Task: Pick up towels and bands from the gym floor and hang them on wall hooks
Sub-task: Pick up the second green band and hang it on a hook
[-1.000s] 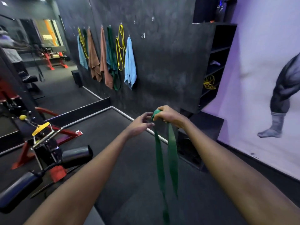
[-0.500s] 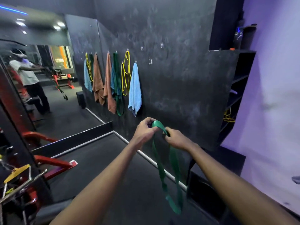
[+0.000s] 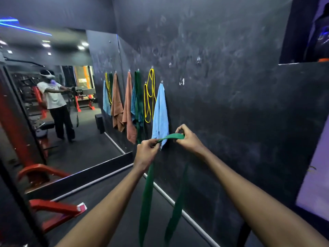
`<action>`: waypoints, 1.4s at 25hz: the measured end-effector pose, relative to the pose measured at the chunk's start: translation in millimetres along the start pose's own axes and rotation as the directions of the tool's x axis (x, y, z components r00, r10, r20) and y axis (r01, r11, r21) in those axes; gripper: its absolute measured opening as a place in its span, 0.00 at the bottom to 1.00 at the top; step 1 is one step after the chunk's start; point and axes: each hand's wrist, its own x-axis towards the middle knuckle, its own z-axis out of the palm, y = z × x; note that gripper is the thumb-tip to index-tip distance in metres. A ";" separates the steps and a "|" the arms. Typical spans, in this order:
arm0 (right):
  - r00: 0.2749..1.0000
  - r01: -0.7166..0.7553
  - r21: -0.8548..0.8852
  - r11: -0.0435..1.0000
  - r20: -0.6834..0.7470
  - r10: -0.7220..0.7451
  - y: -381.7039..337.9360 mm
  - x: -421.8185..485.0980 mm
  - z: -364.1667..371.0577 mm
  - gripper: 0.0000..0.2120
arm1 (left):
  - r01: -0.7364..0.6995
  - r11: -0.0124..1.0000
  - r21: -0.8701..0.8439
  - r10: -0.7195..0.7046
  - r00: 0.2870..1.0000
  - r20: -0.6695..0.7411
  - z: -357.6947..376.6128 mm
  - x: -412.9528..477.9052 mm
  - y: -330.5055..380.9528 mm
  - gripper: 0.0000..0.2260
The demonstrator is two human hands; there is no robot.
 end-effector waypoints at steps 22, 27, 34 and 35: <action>0.845 0.132 -0.256 0.958 -0.477 -0.243 97.3 491.0 50.2 0.07 | -0.232 0.955 -0.182 0.237 0.972 0.002 110.4 522.3 -180.2 0.04; 0.758 0.181 -0.416 0.891 -0.518 -0.396 106.7 613.7 21.1 0.08 | -0.338 0.907 -0.252 0.327 0.941 -0.085 148.8 645.9 -185.1 0.02; 0.692 0.109 -0.553 0.826 -0.554 -0.462 104.7 749.6 -4.7 0.09 | -0.404 0.886 -0.227 0.382 0.914 -0.135 183.3 783.2 -180.7 0.09; 0.684 0.091 -0.570 0.817 -0.560 -0.467 103.7 764.0 -7.6 0.09 | -0.407 0.880 -0.244 0.385 0.913 -0.135 188.4 799.0 -180.2 0.09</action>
